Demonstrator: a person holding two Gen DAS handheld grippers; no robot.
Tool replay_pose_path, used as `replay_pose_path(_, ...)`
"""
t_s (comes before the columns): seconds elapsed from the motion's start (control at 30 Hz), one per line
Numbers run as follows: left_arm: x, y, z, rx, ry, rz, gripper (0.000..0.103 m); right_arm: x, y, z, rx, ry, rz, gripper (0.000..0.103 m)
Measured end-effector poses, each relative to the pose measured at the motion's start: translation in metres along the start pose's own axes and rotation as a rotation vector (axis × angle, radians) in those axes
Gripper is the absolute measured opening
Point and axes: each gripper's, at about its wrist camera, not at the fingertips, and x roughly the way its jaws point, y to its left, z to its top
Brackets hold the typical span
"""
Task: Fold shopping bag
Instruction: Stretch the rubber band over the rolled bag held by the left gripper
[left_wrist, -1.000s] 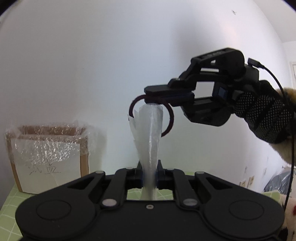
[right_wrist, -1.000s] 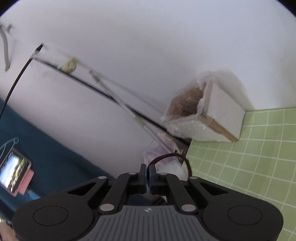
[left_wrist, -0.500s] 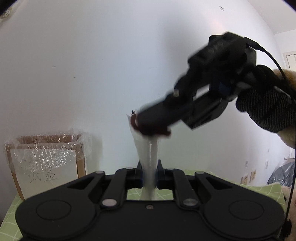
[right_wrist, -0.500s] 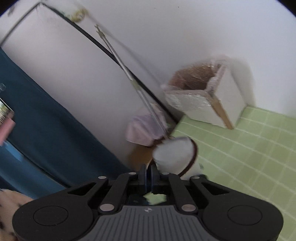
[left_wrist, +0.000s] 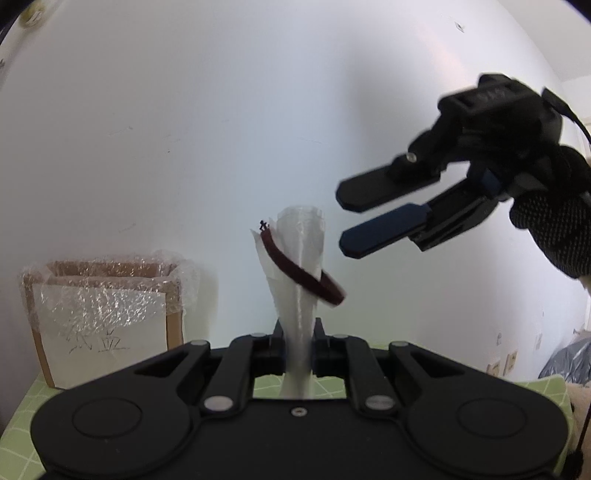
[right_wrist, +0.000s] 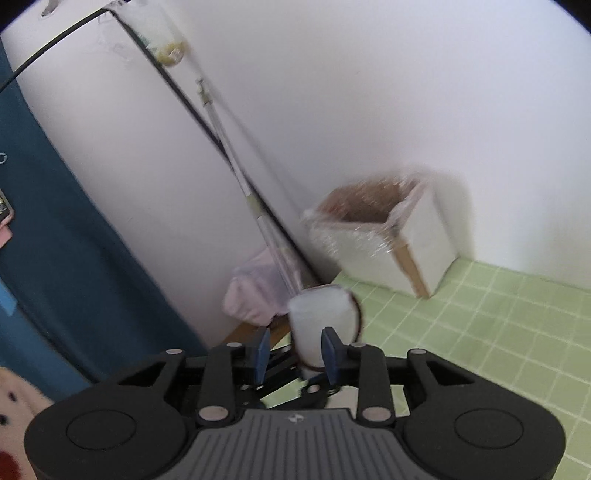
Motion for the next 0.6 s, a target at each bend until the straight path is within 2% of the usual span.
replay_pose_path(0.13, -0.002, -0.002, -0.001, 0.011, -0.006, -0.011, 0.011, 0.005, -0.006, -0.004, -0.02, -0.015, 0.016, 0.034)
replay_pose_path(0.2, -0.003, -0.003, -0.001, 0.019, -0.009, -0.014, 0.011, 0.012, -0.007, -0.005, -0.05, -0.013, -0.008, 0.034)
replay_pose_path(0.27, -0.002, -0.003, -0.002, 0.028, -0.008, -0.016, 0.011, 0.016, -0.006, -0.007, -0.091, -0.022, -0.035, 0.04)
replay_pose_path(0.4, -0.004, -0.002, -0.003, 0.038, -0.006, -0.024, 0.011, 0.021, -0.006, -0.009, -0.154, -0.022, -0.03, 0.042)
replay_pose_path(0.43, -0.004, -0.001, -0.003, 0.038, -0.005, -0.035, 0.011, 0.022, -0.007, -0.009, -0.165, -0.021, -0.036, 0.045)
replay_pose_path(0.47, -0.005, -0.003, -0.004, 0.046, -0.008, -0.055, 0.011, 0.023, -0.007, -0.009, -0.176, -0.02, -0.041, 0.049)
replay_pose_path(0.6, -0.006, -0.023, -0.005, 0.137, -0.013, -0.102, 0.011, 0.028, -0.008, -0.007, -0.193, -0.023, -0.031, 0.05)
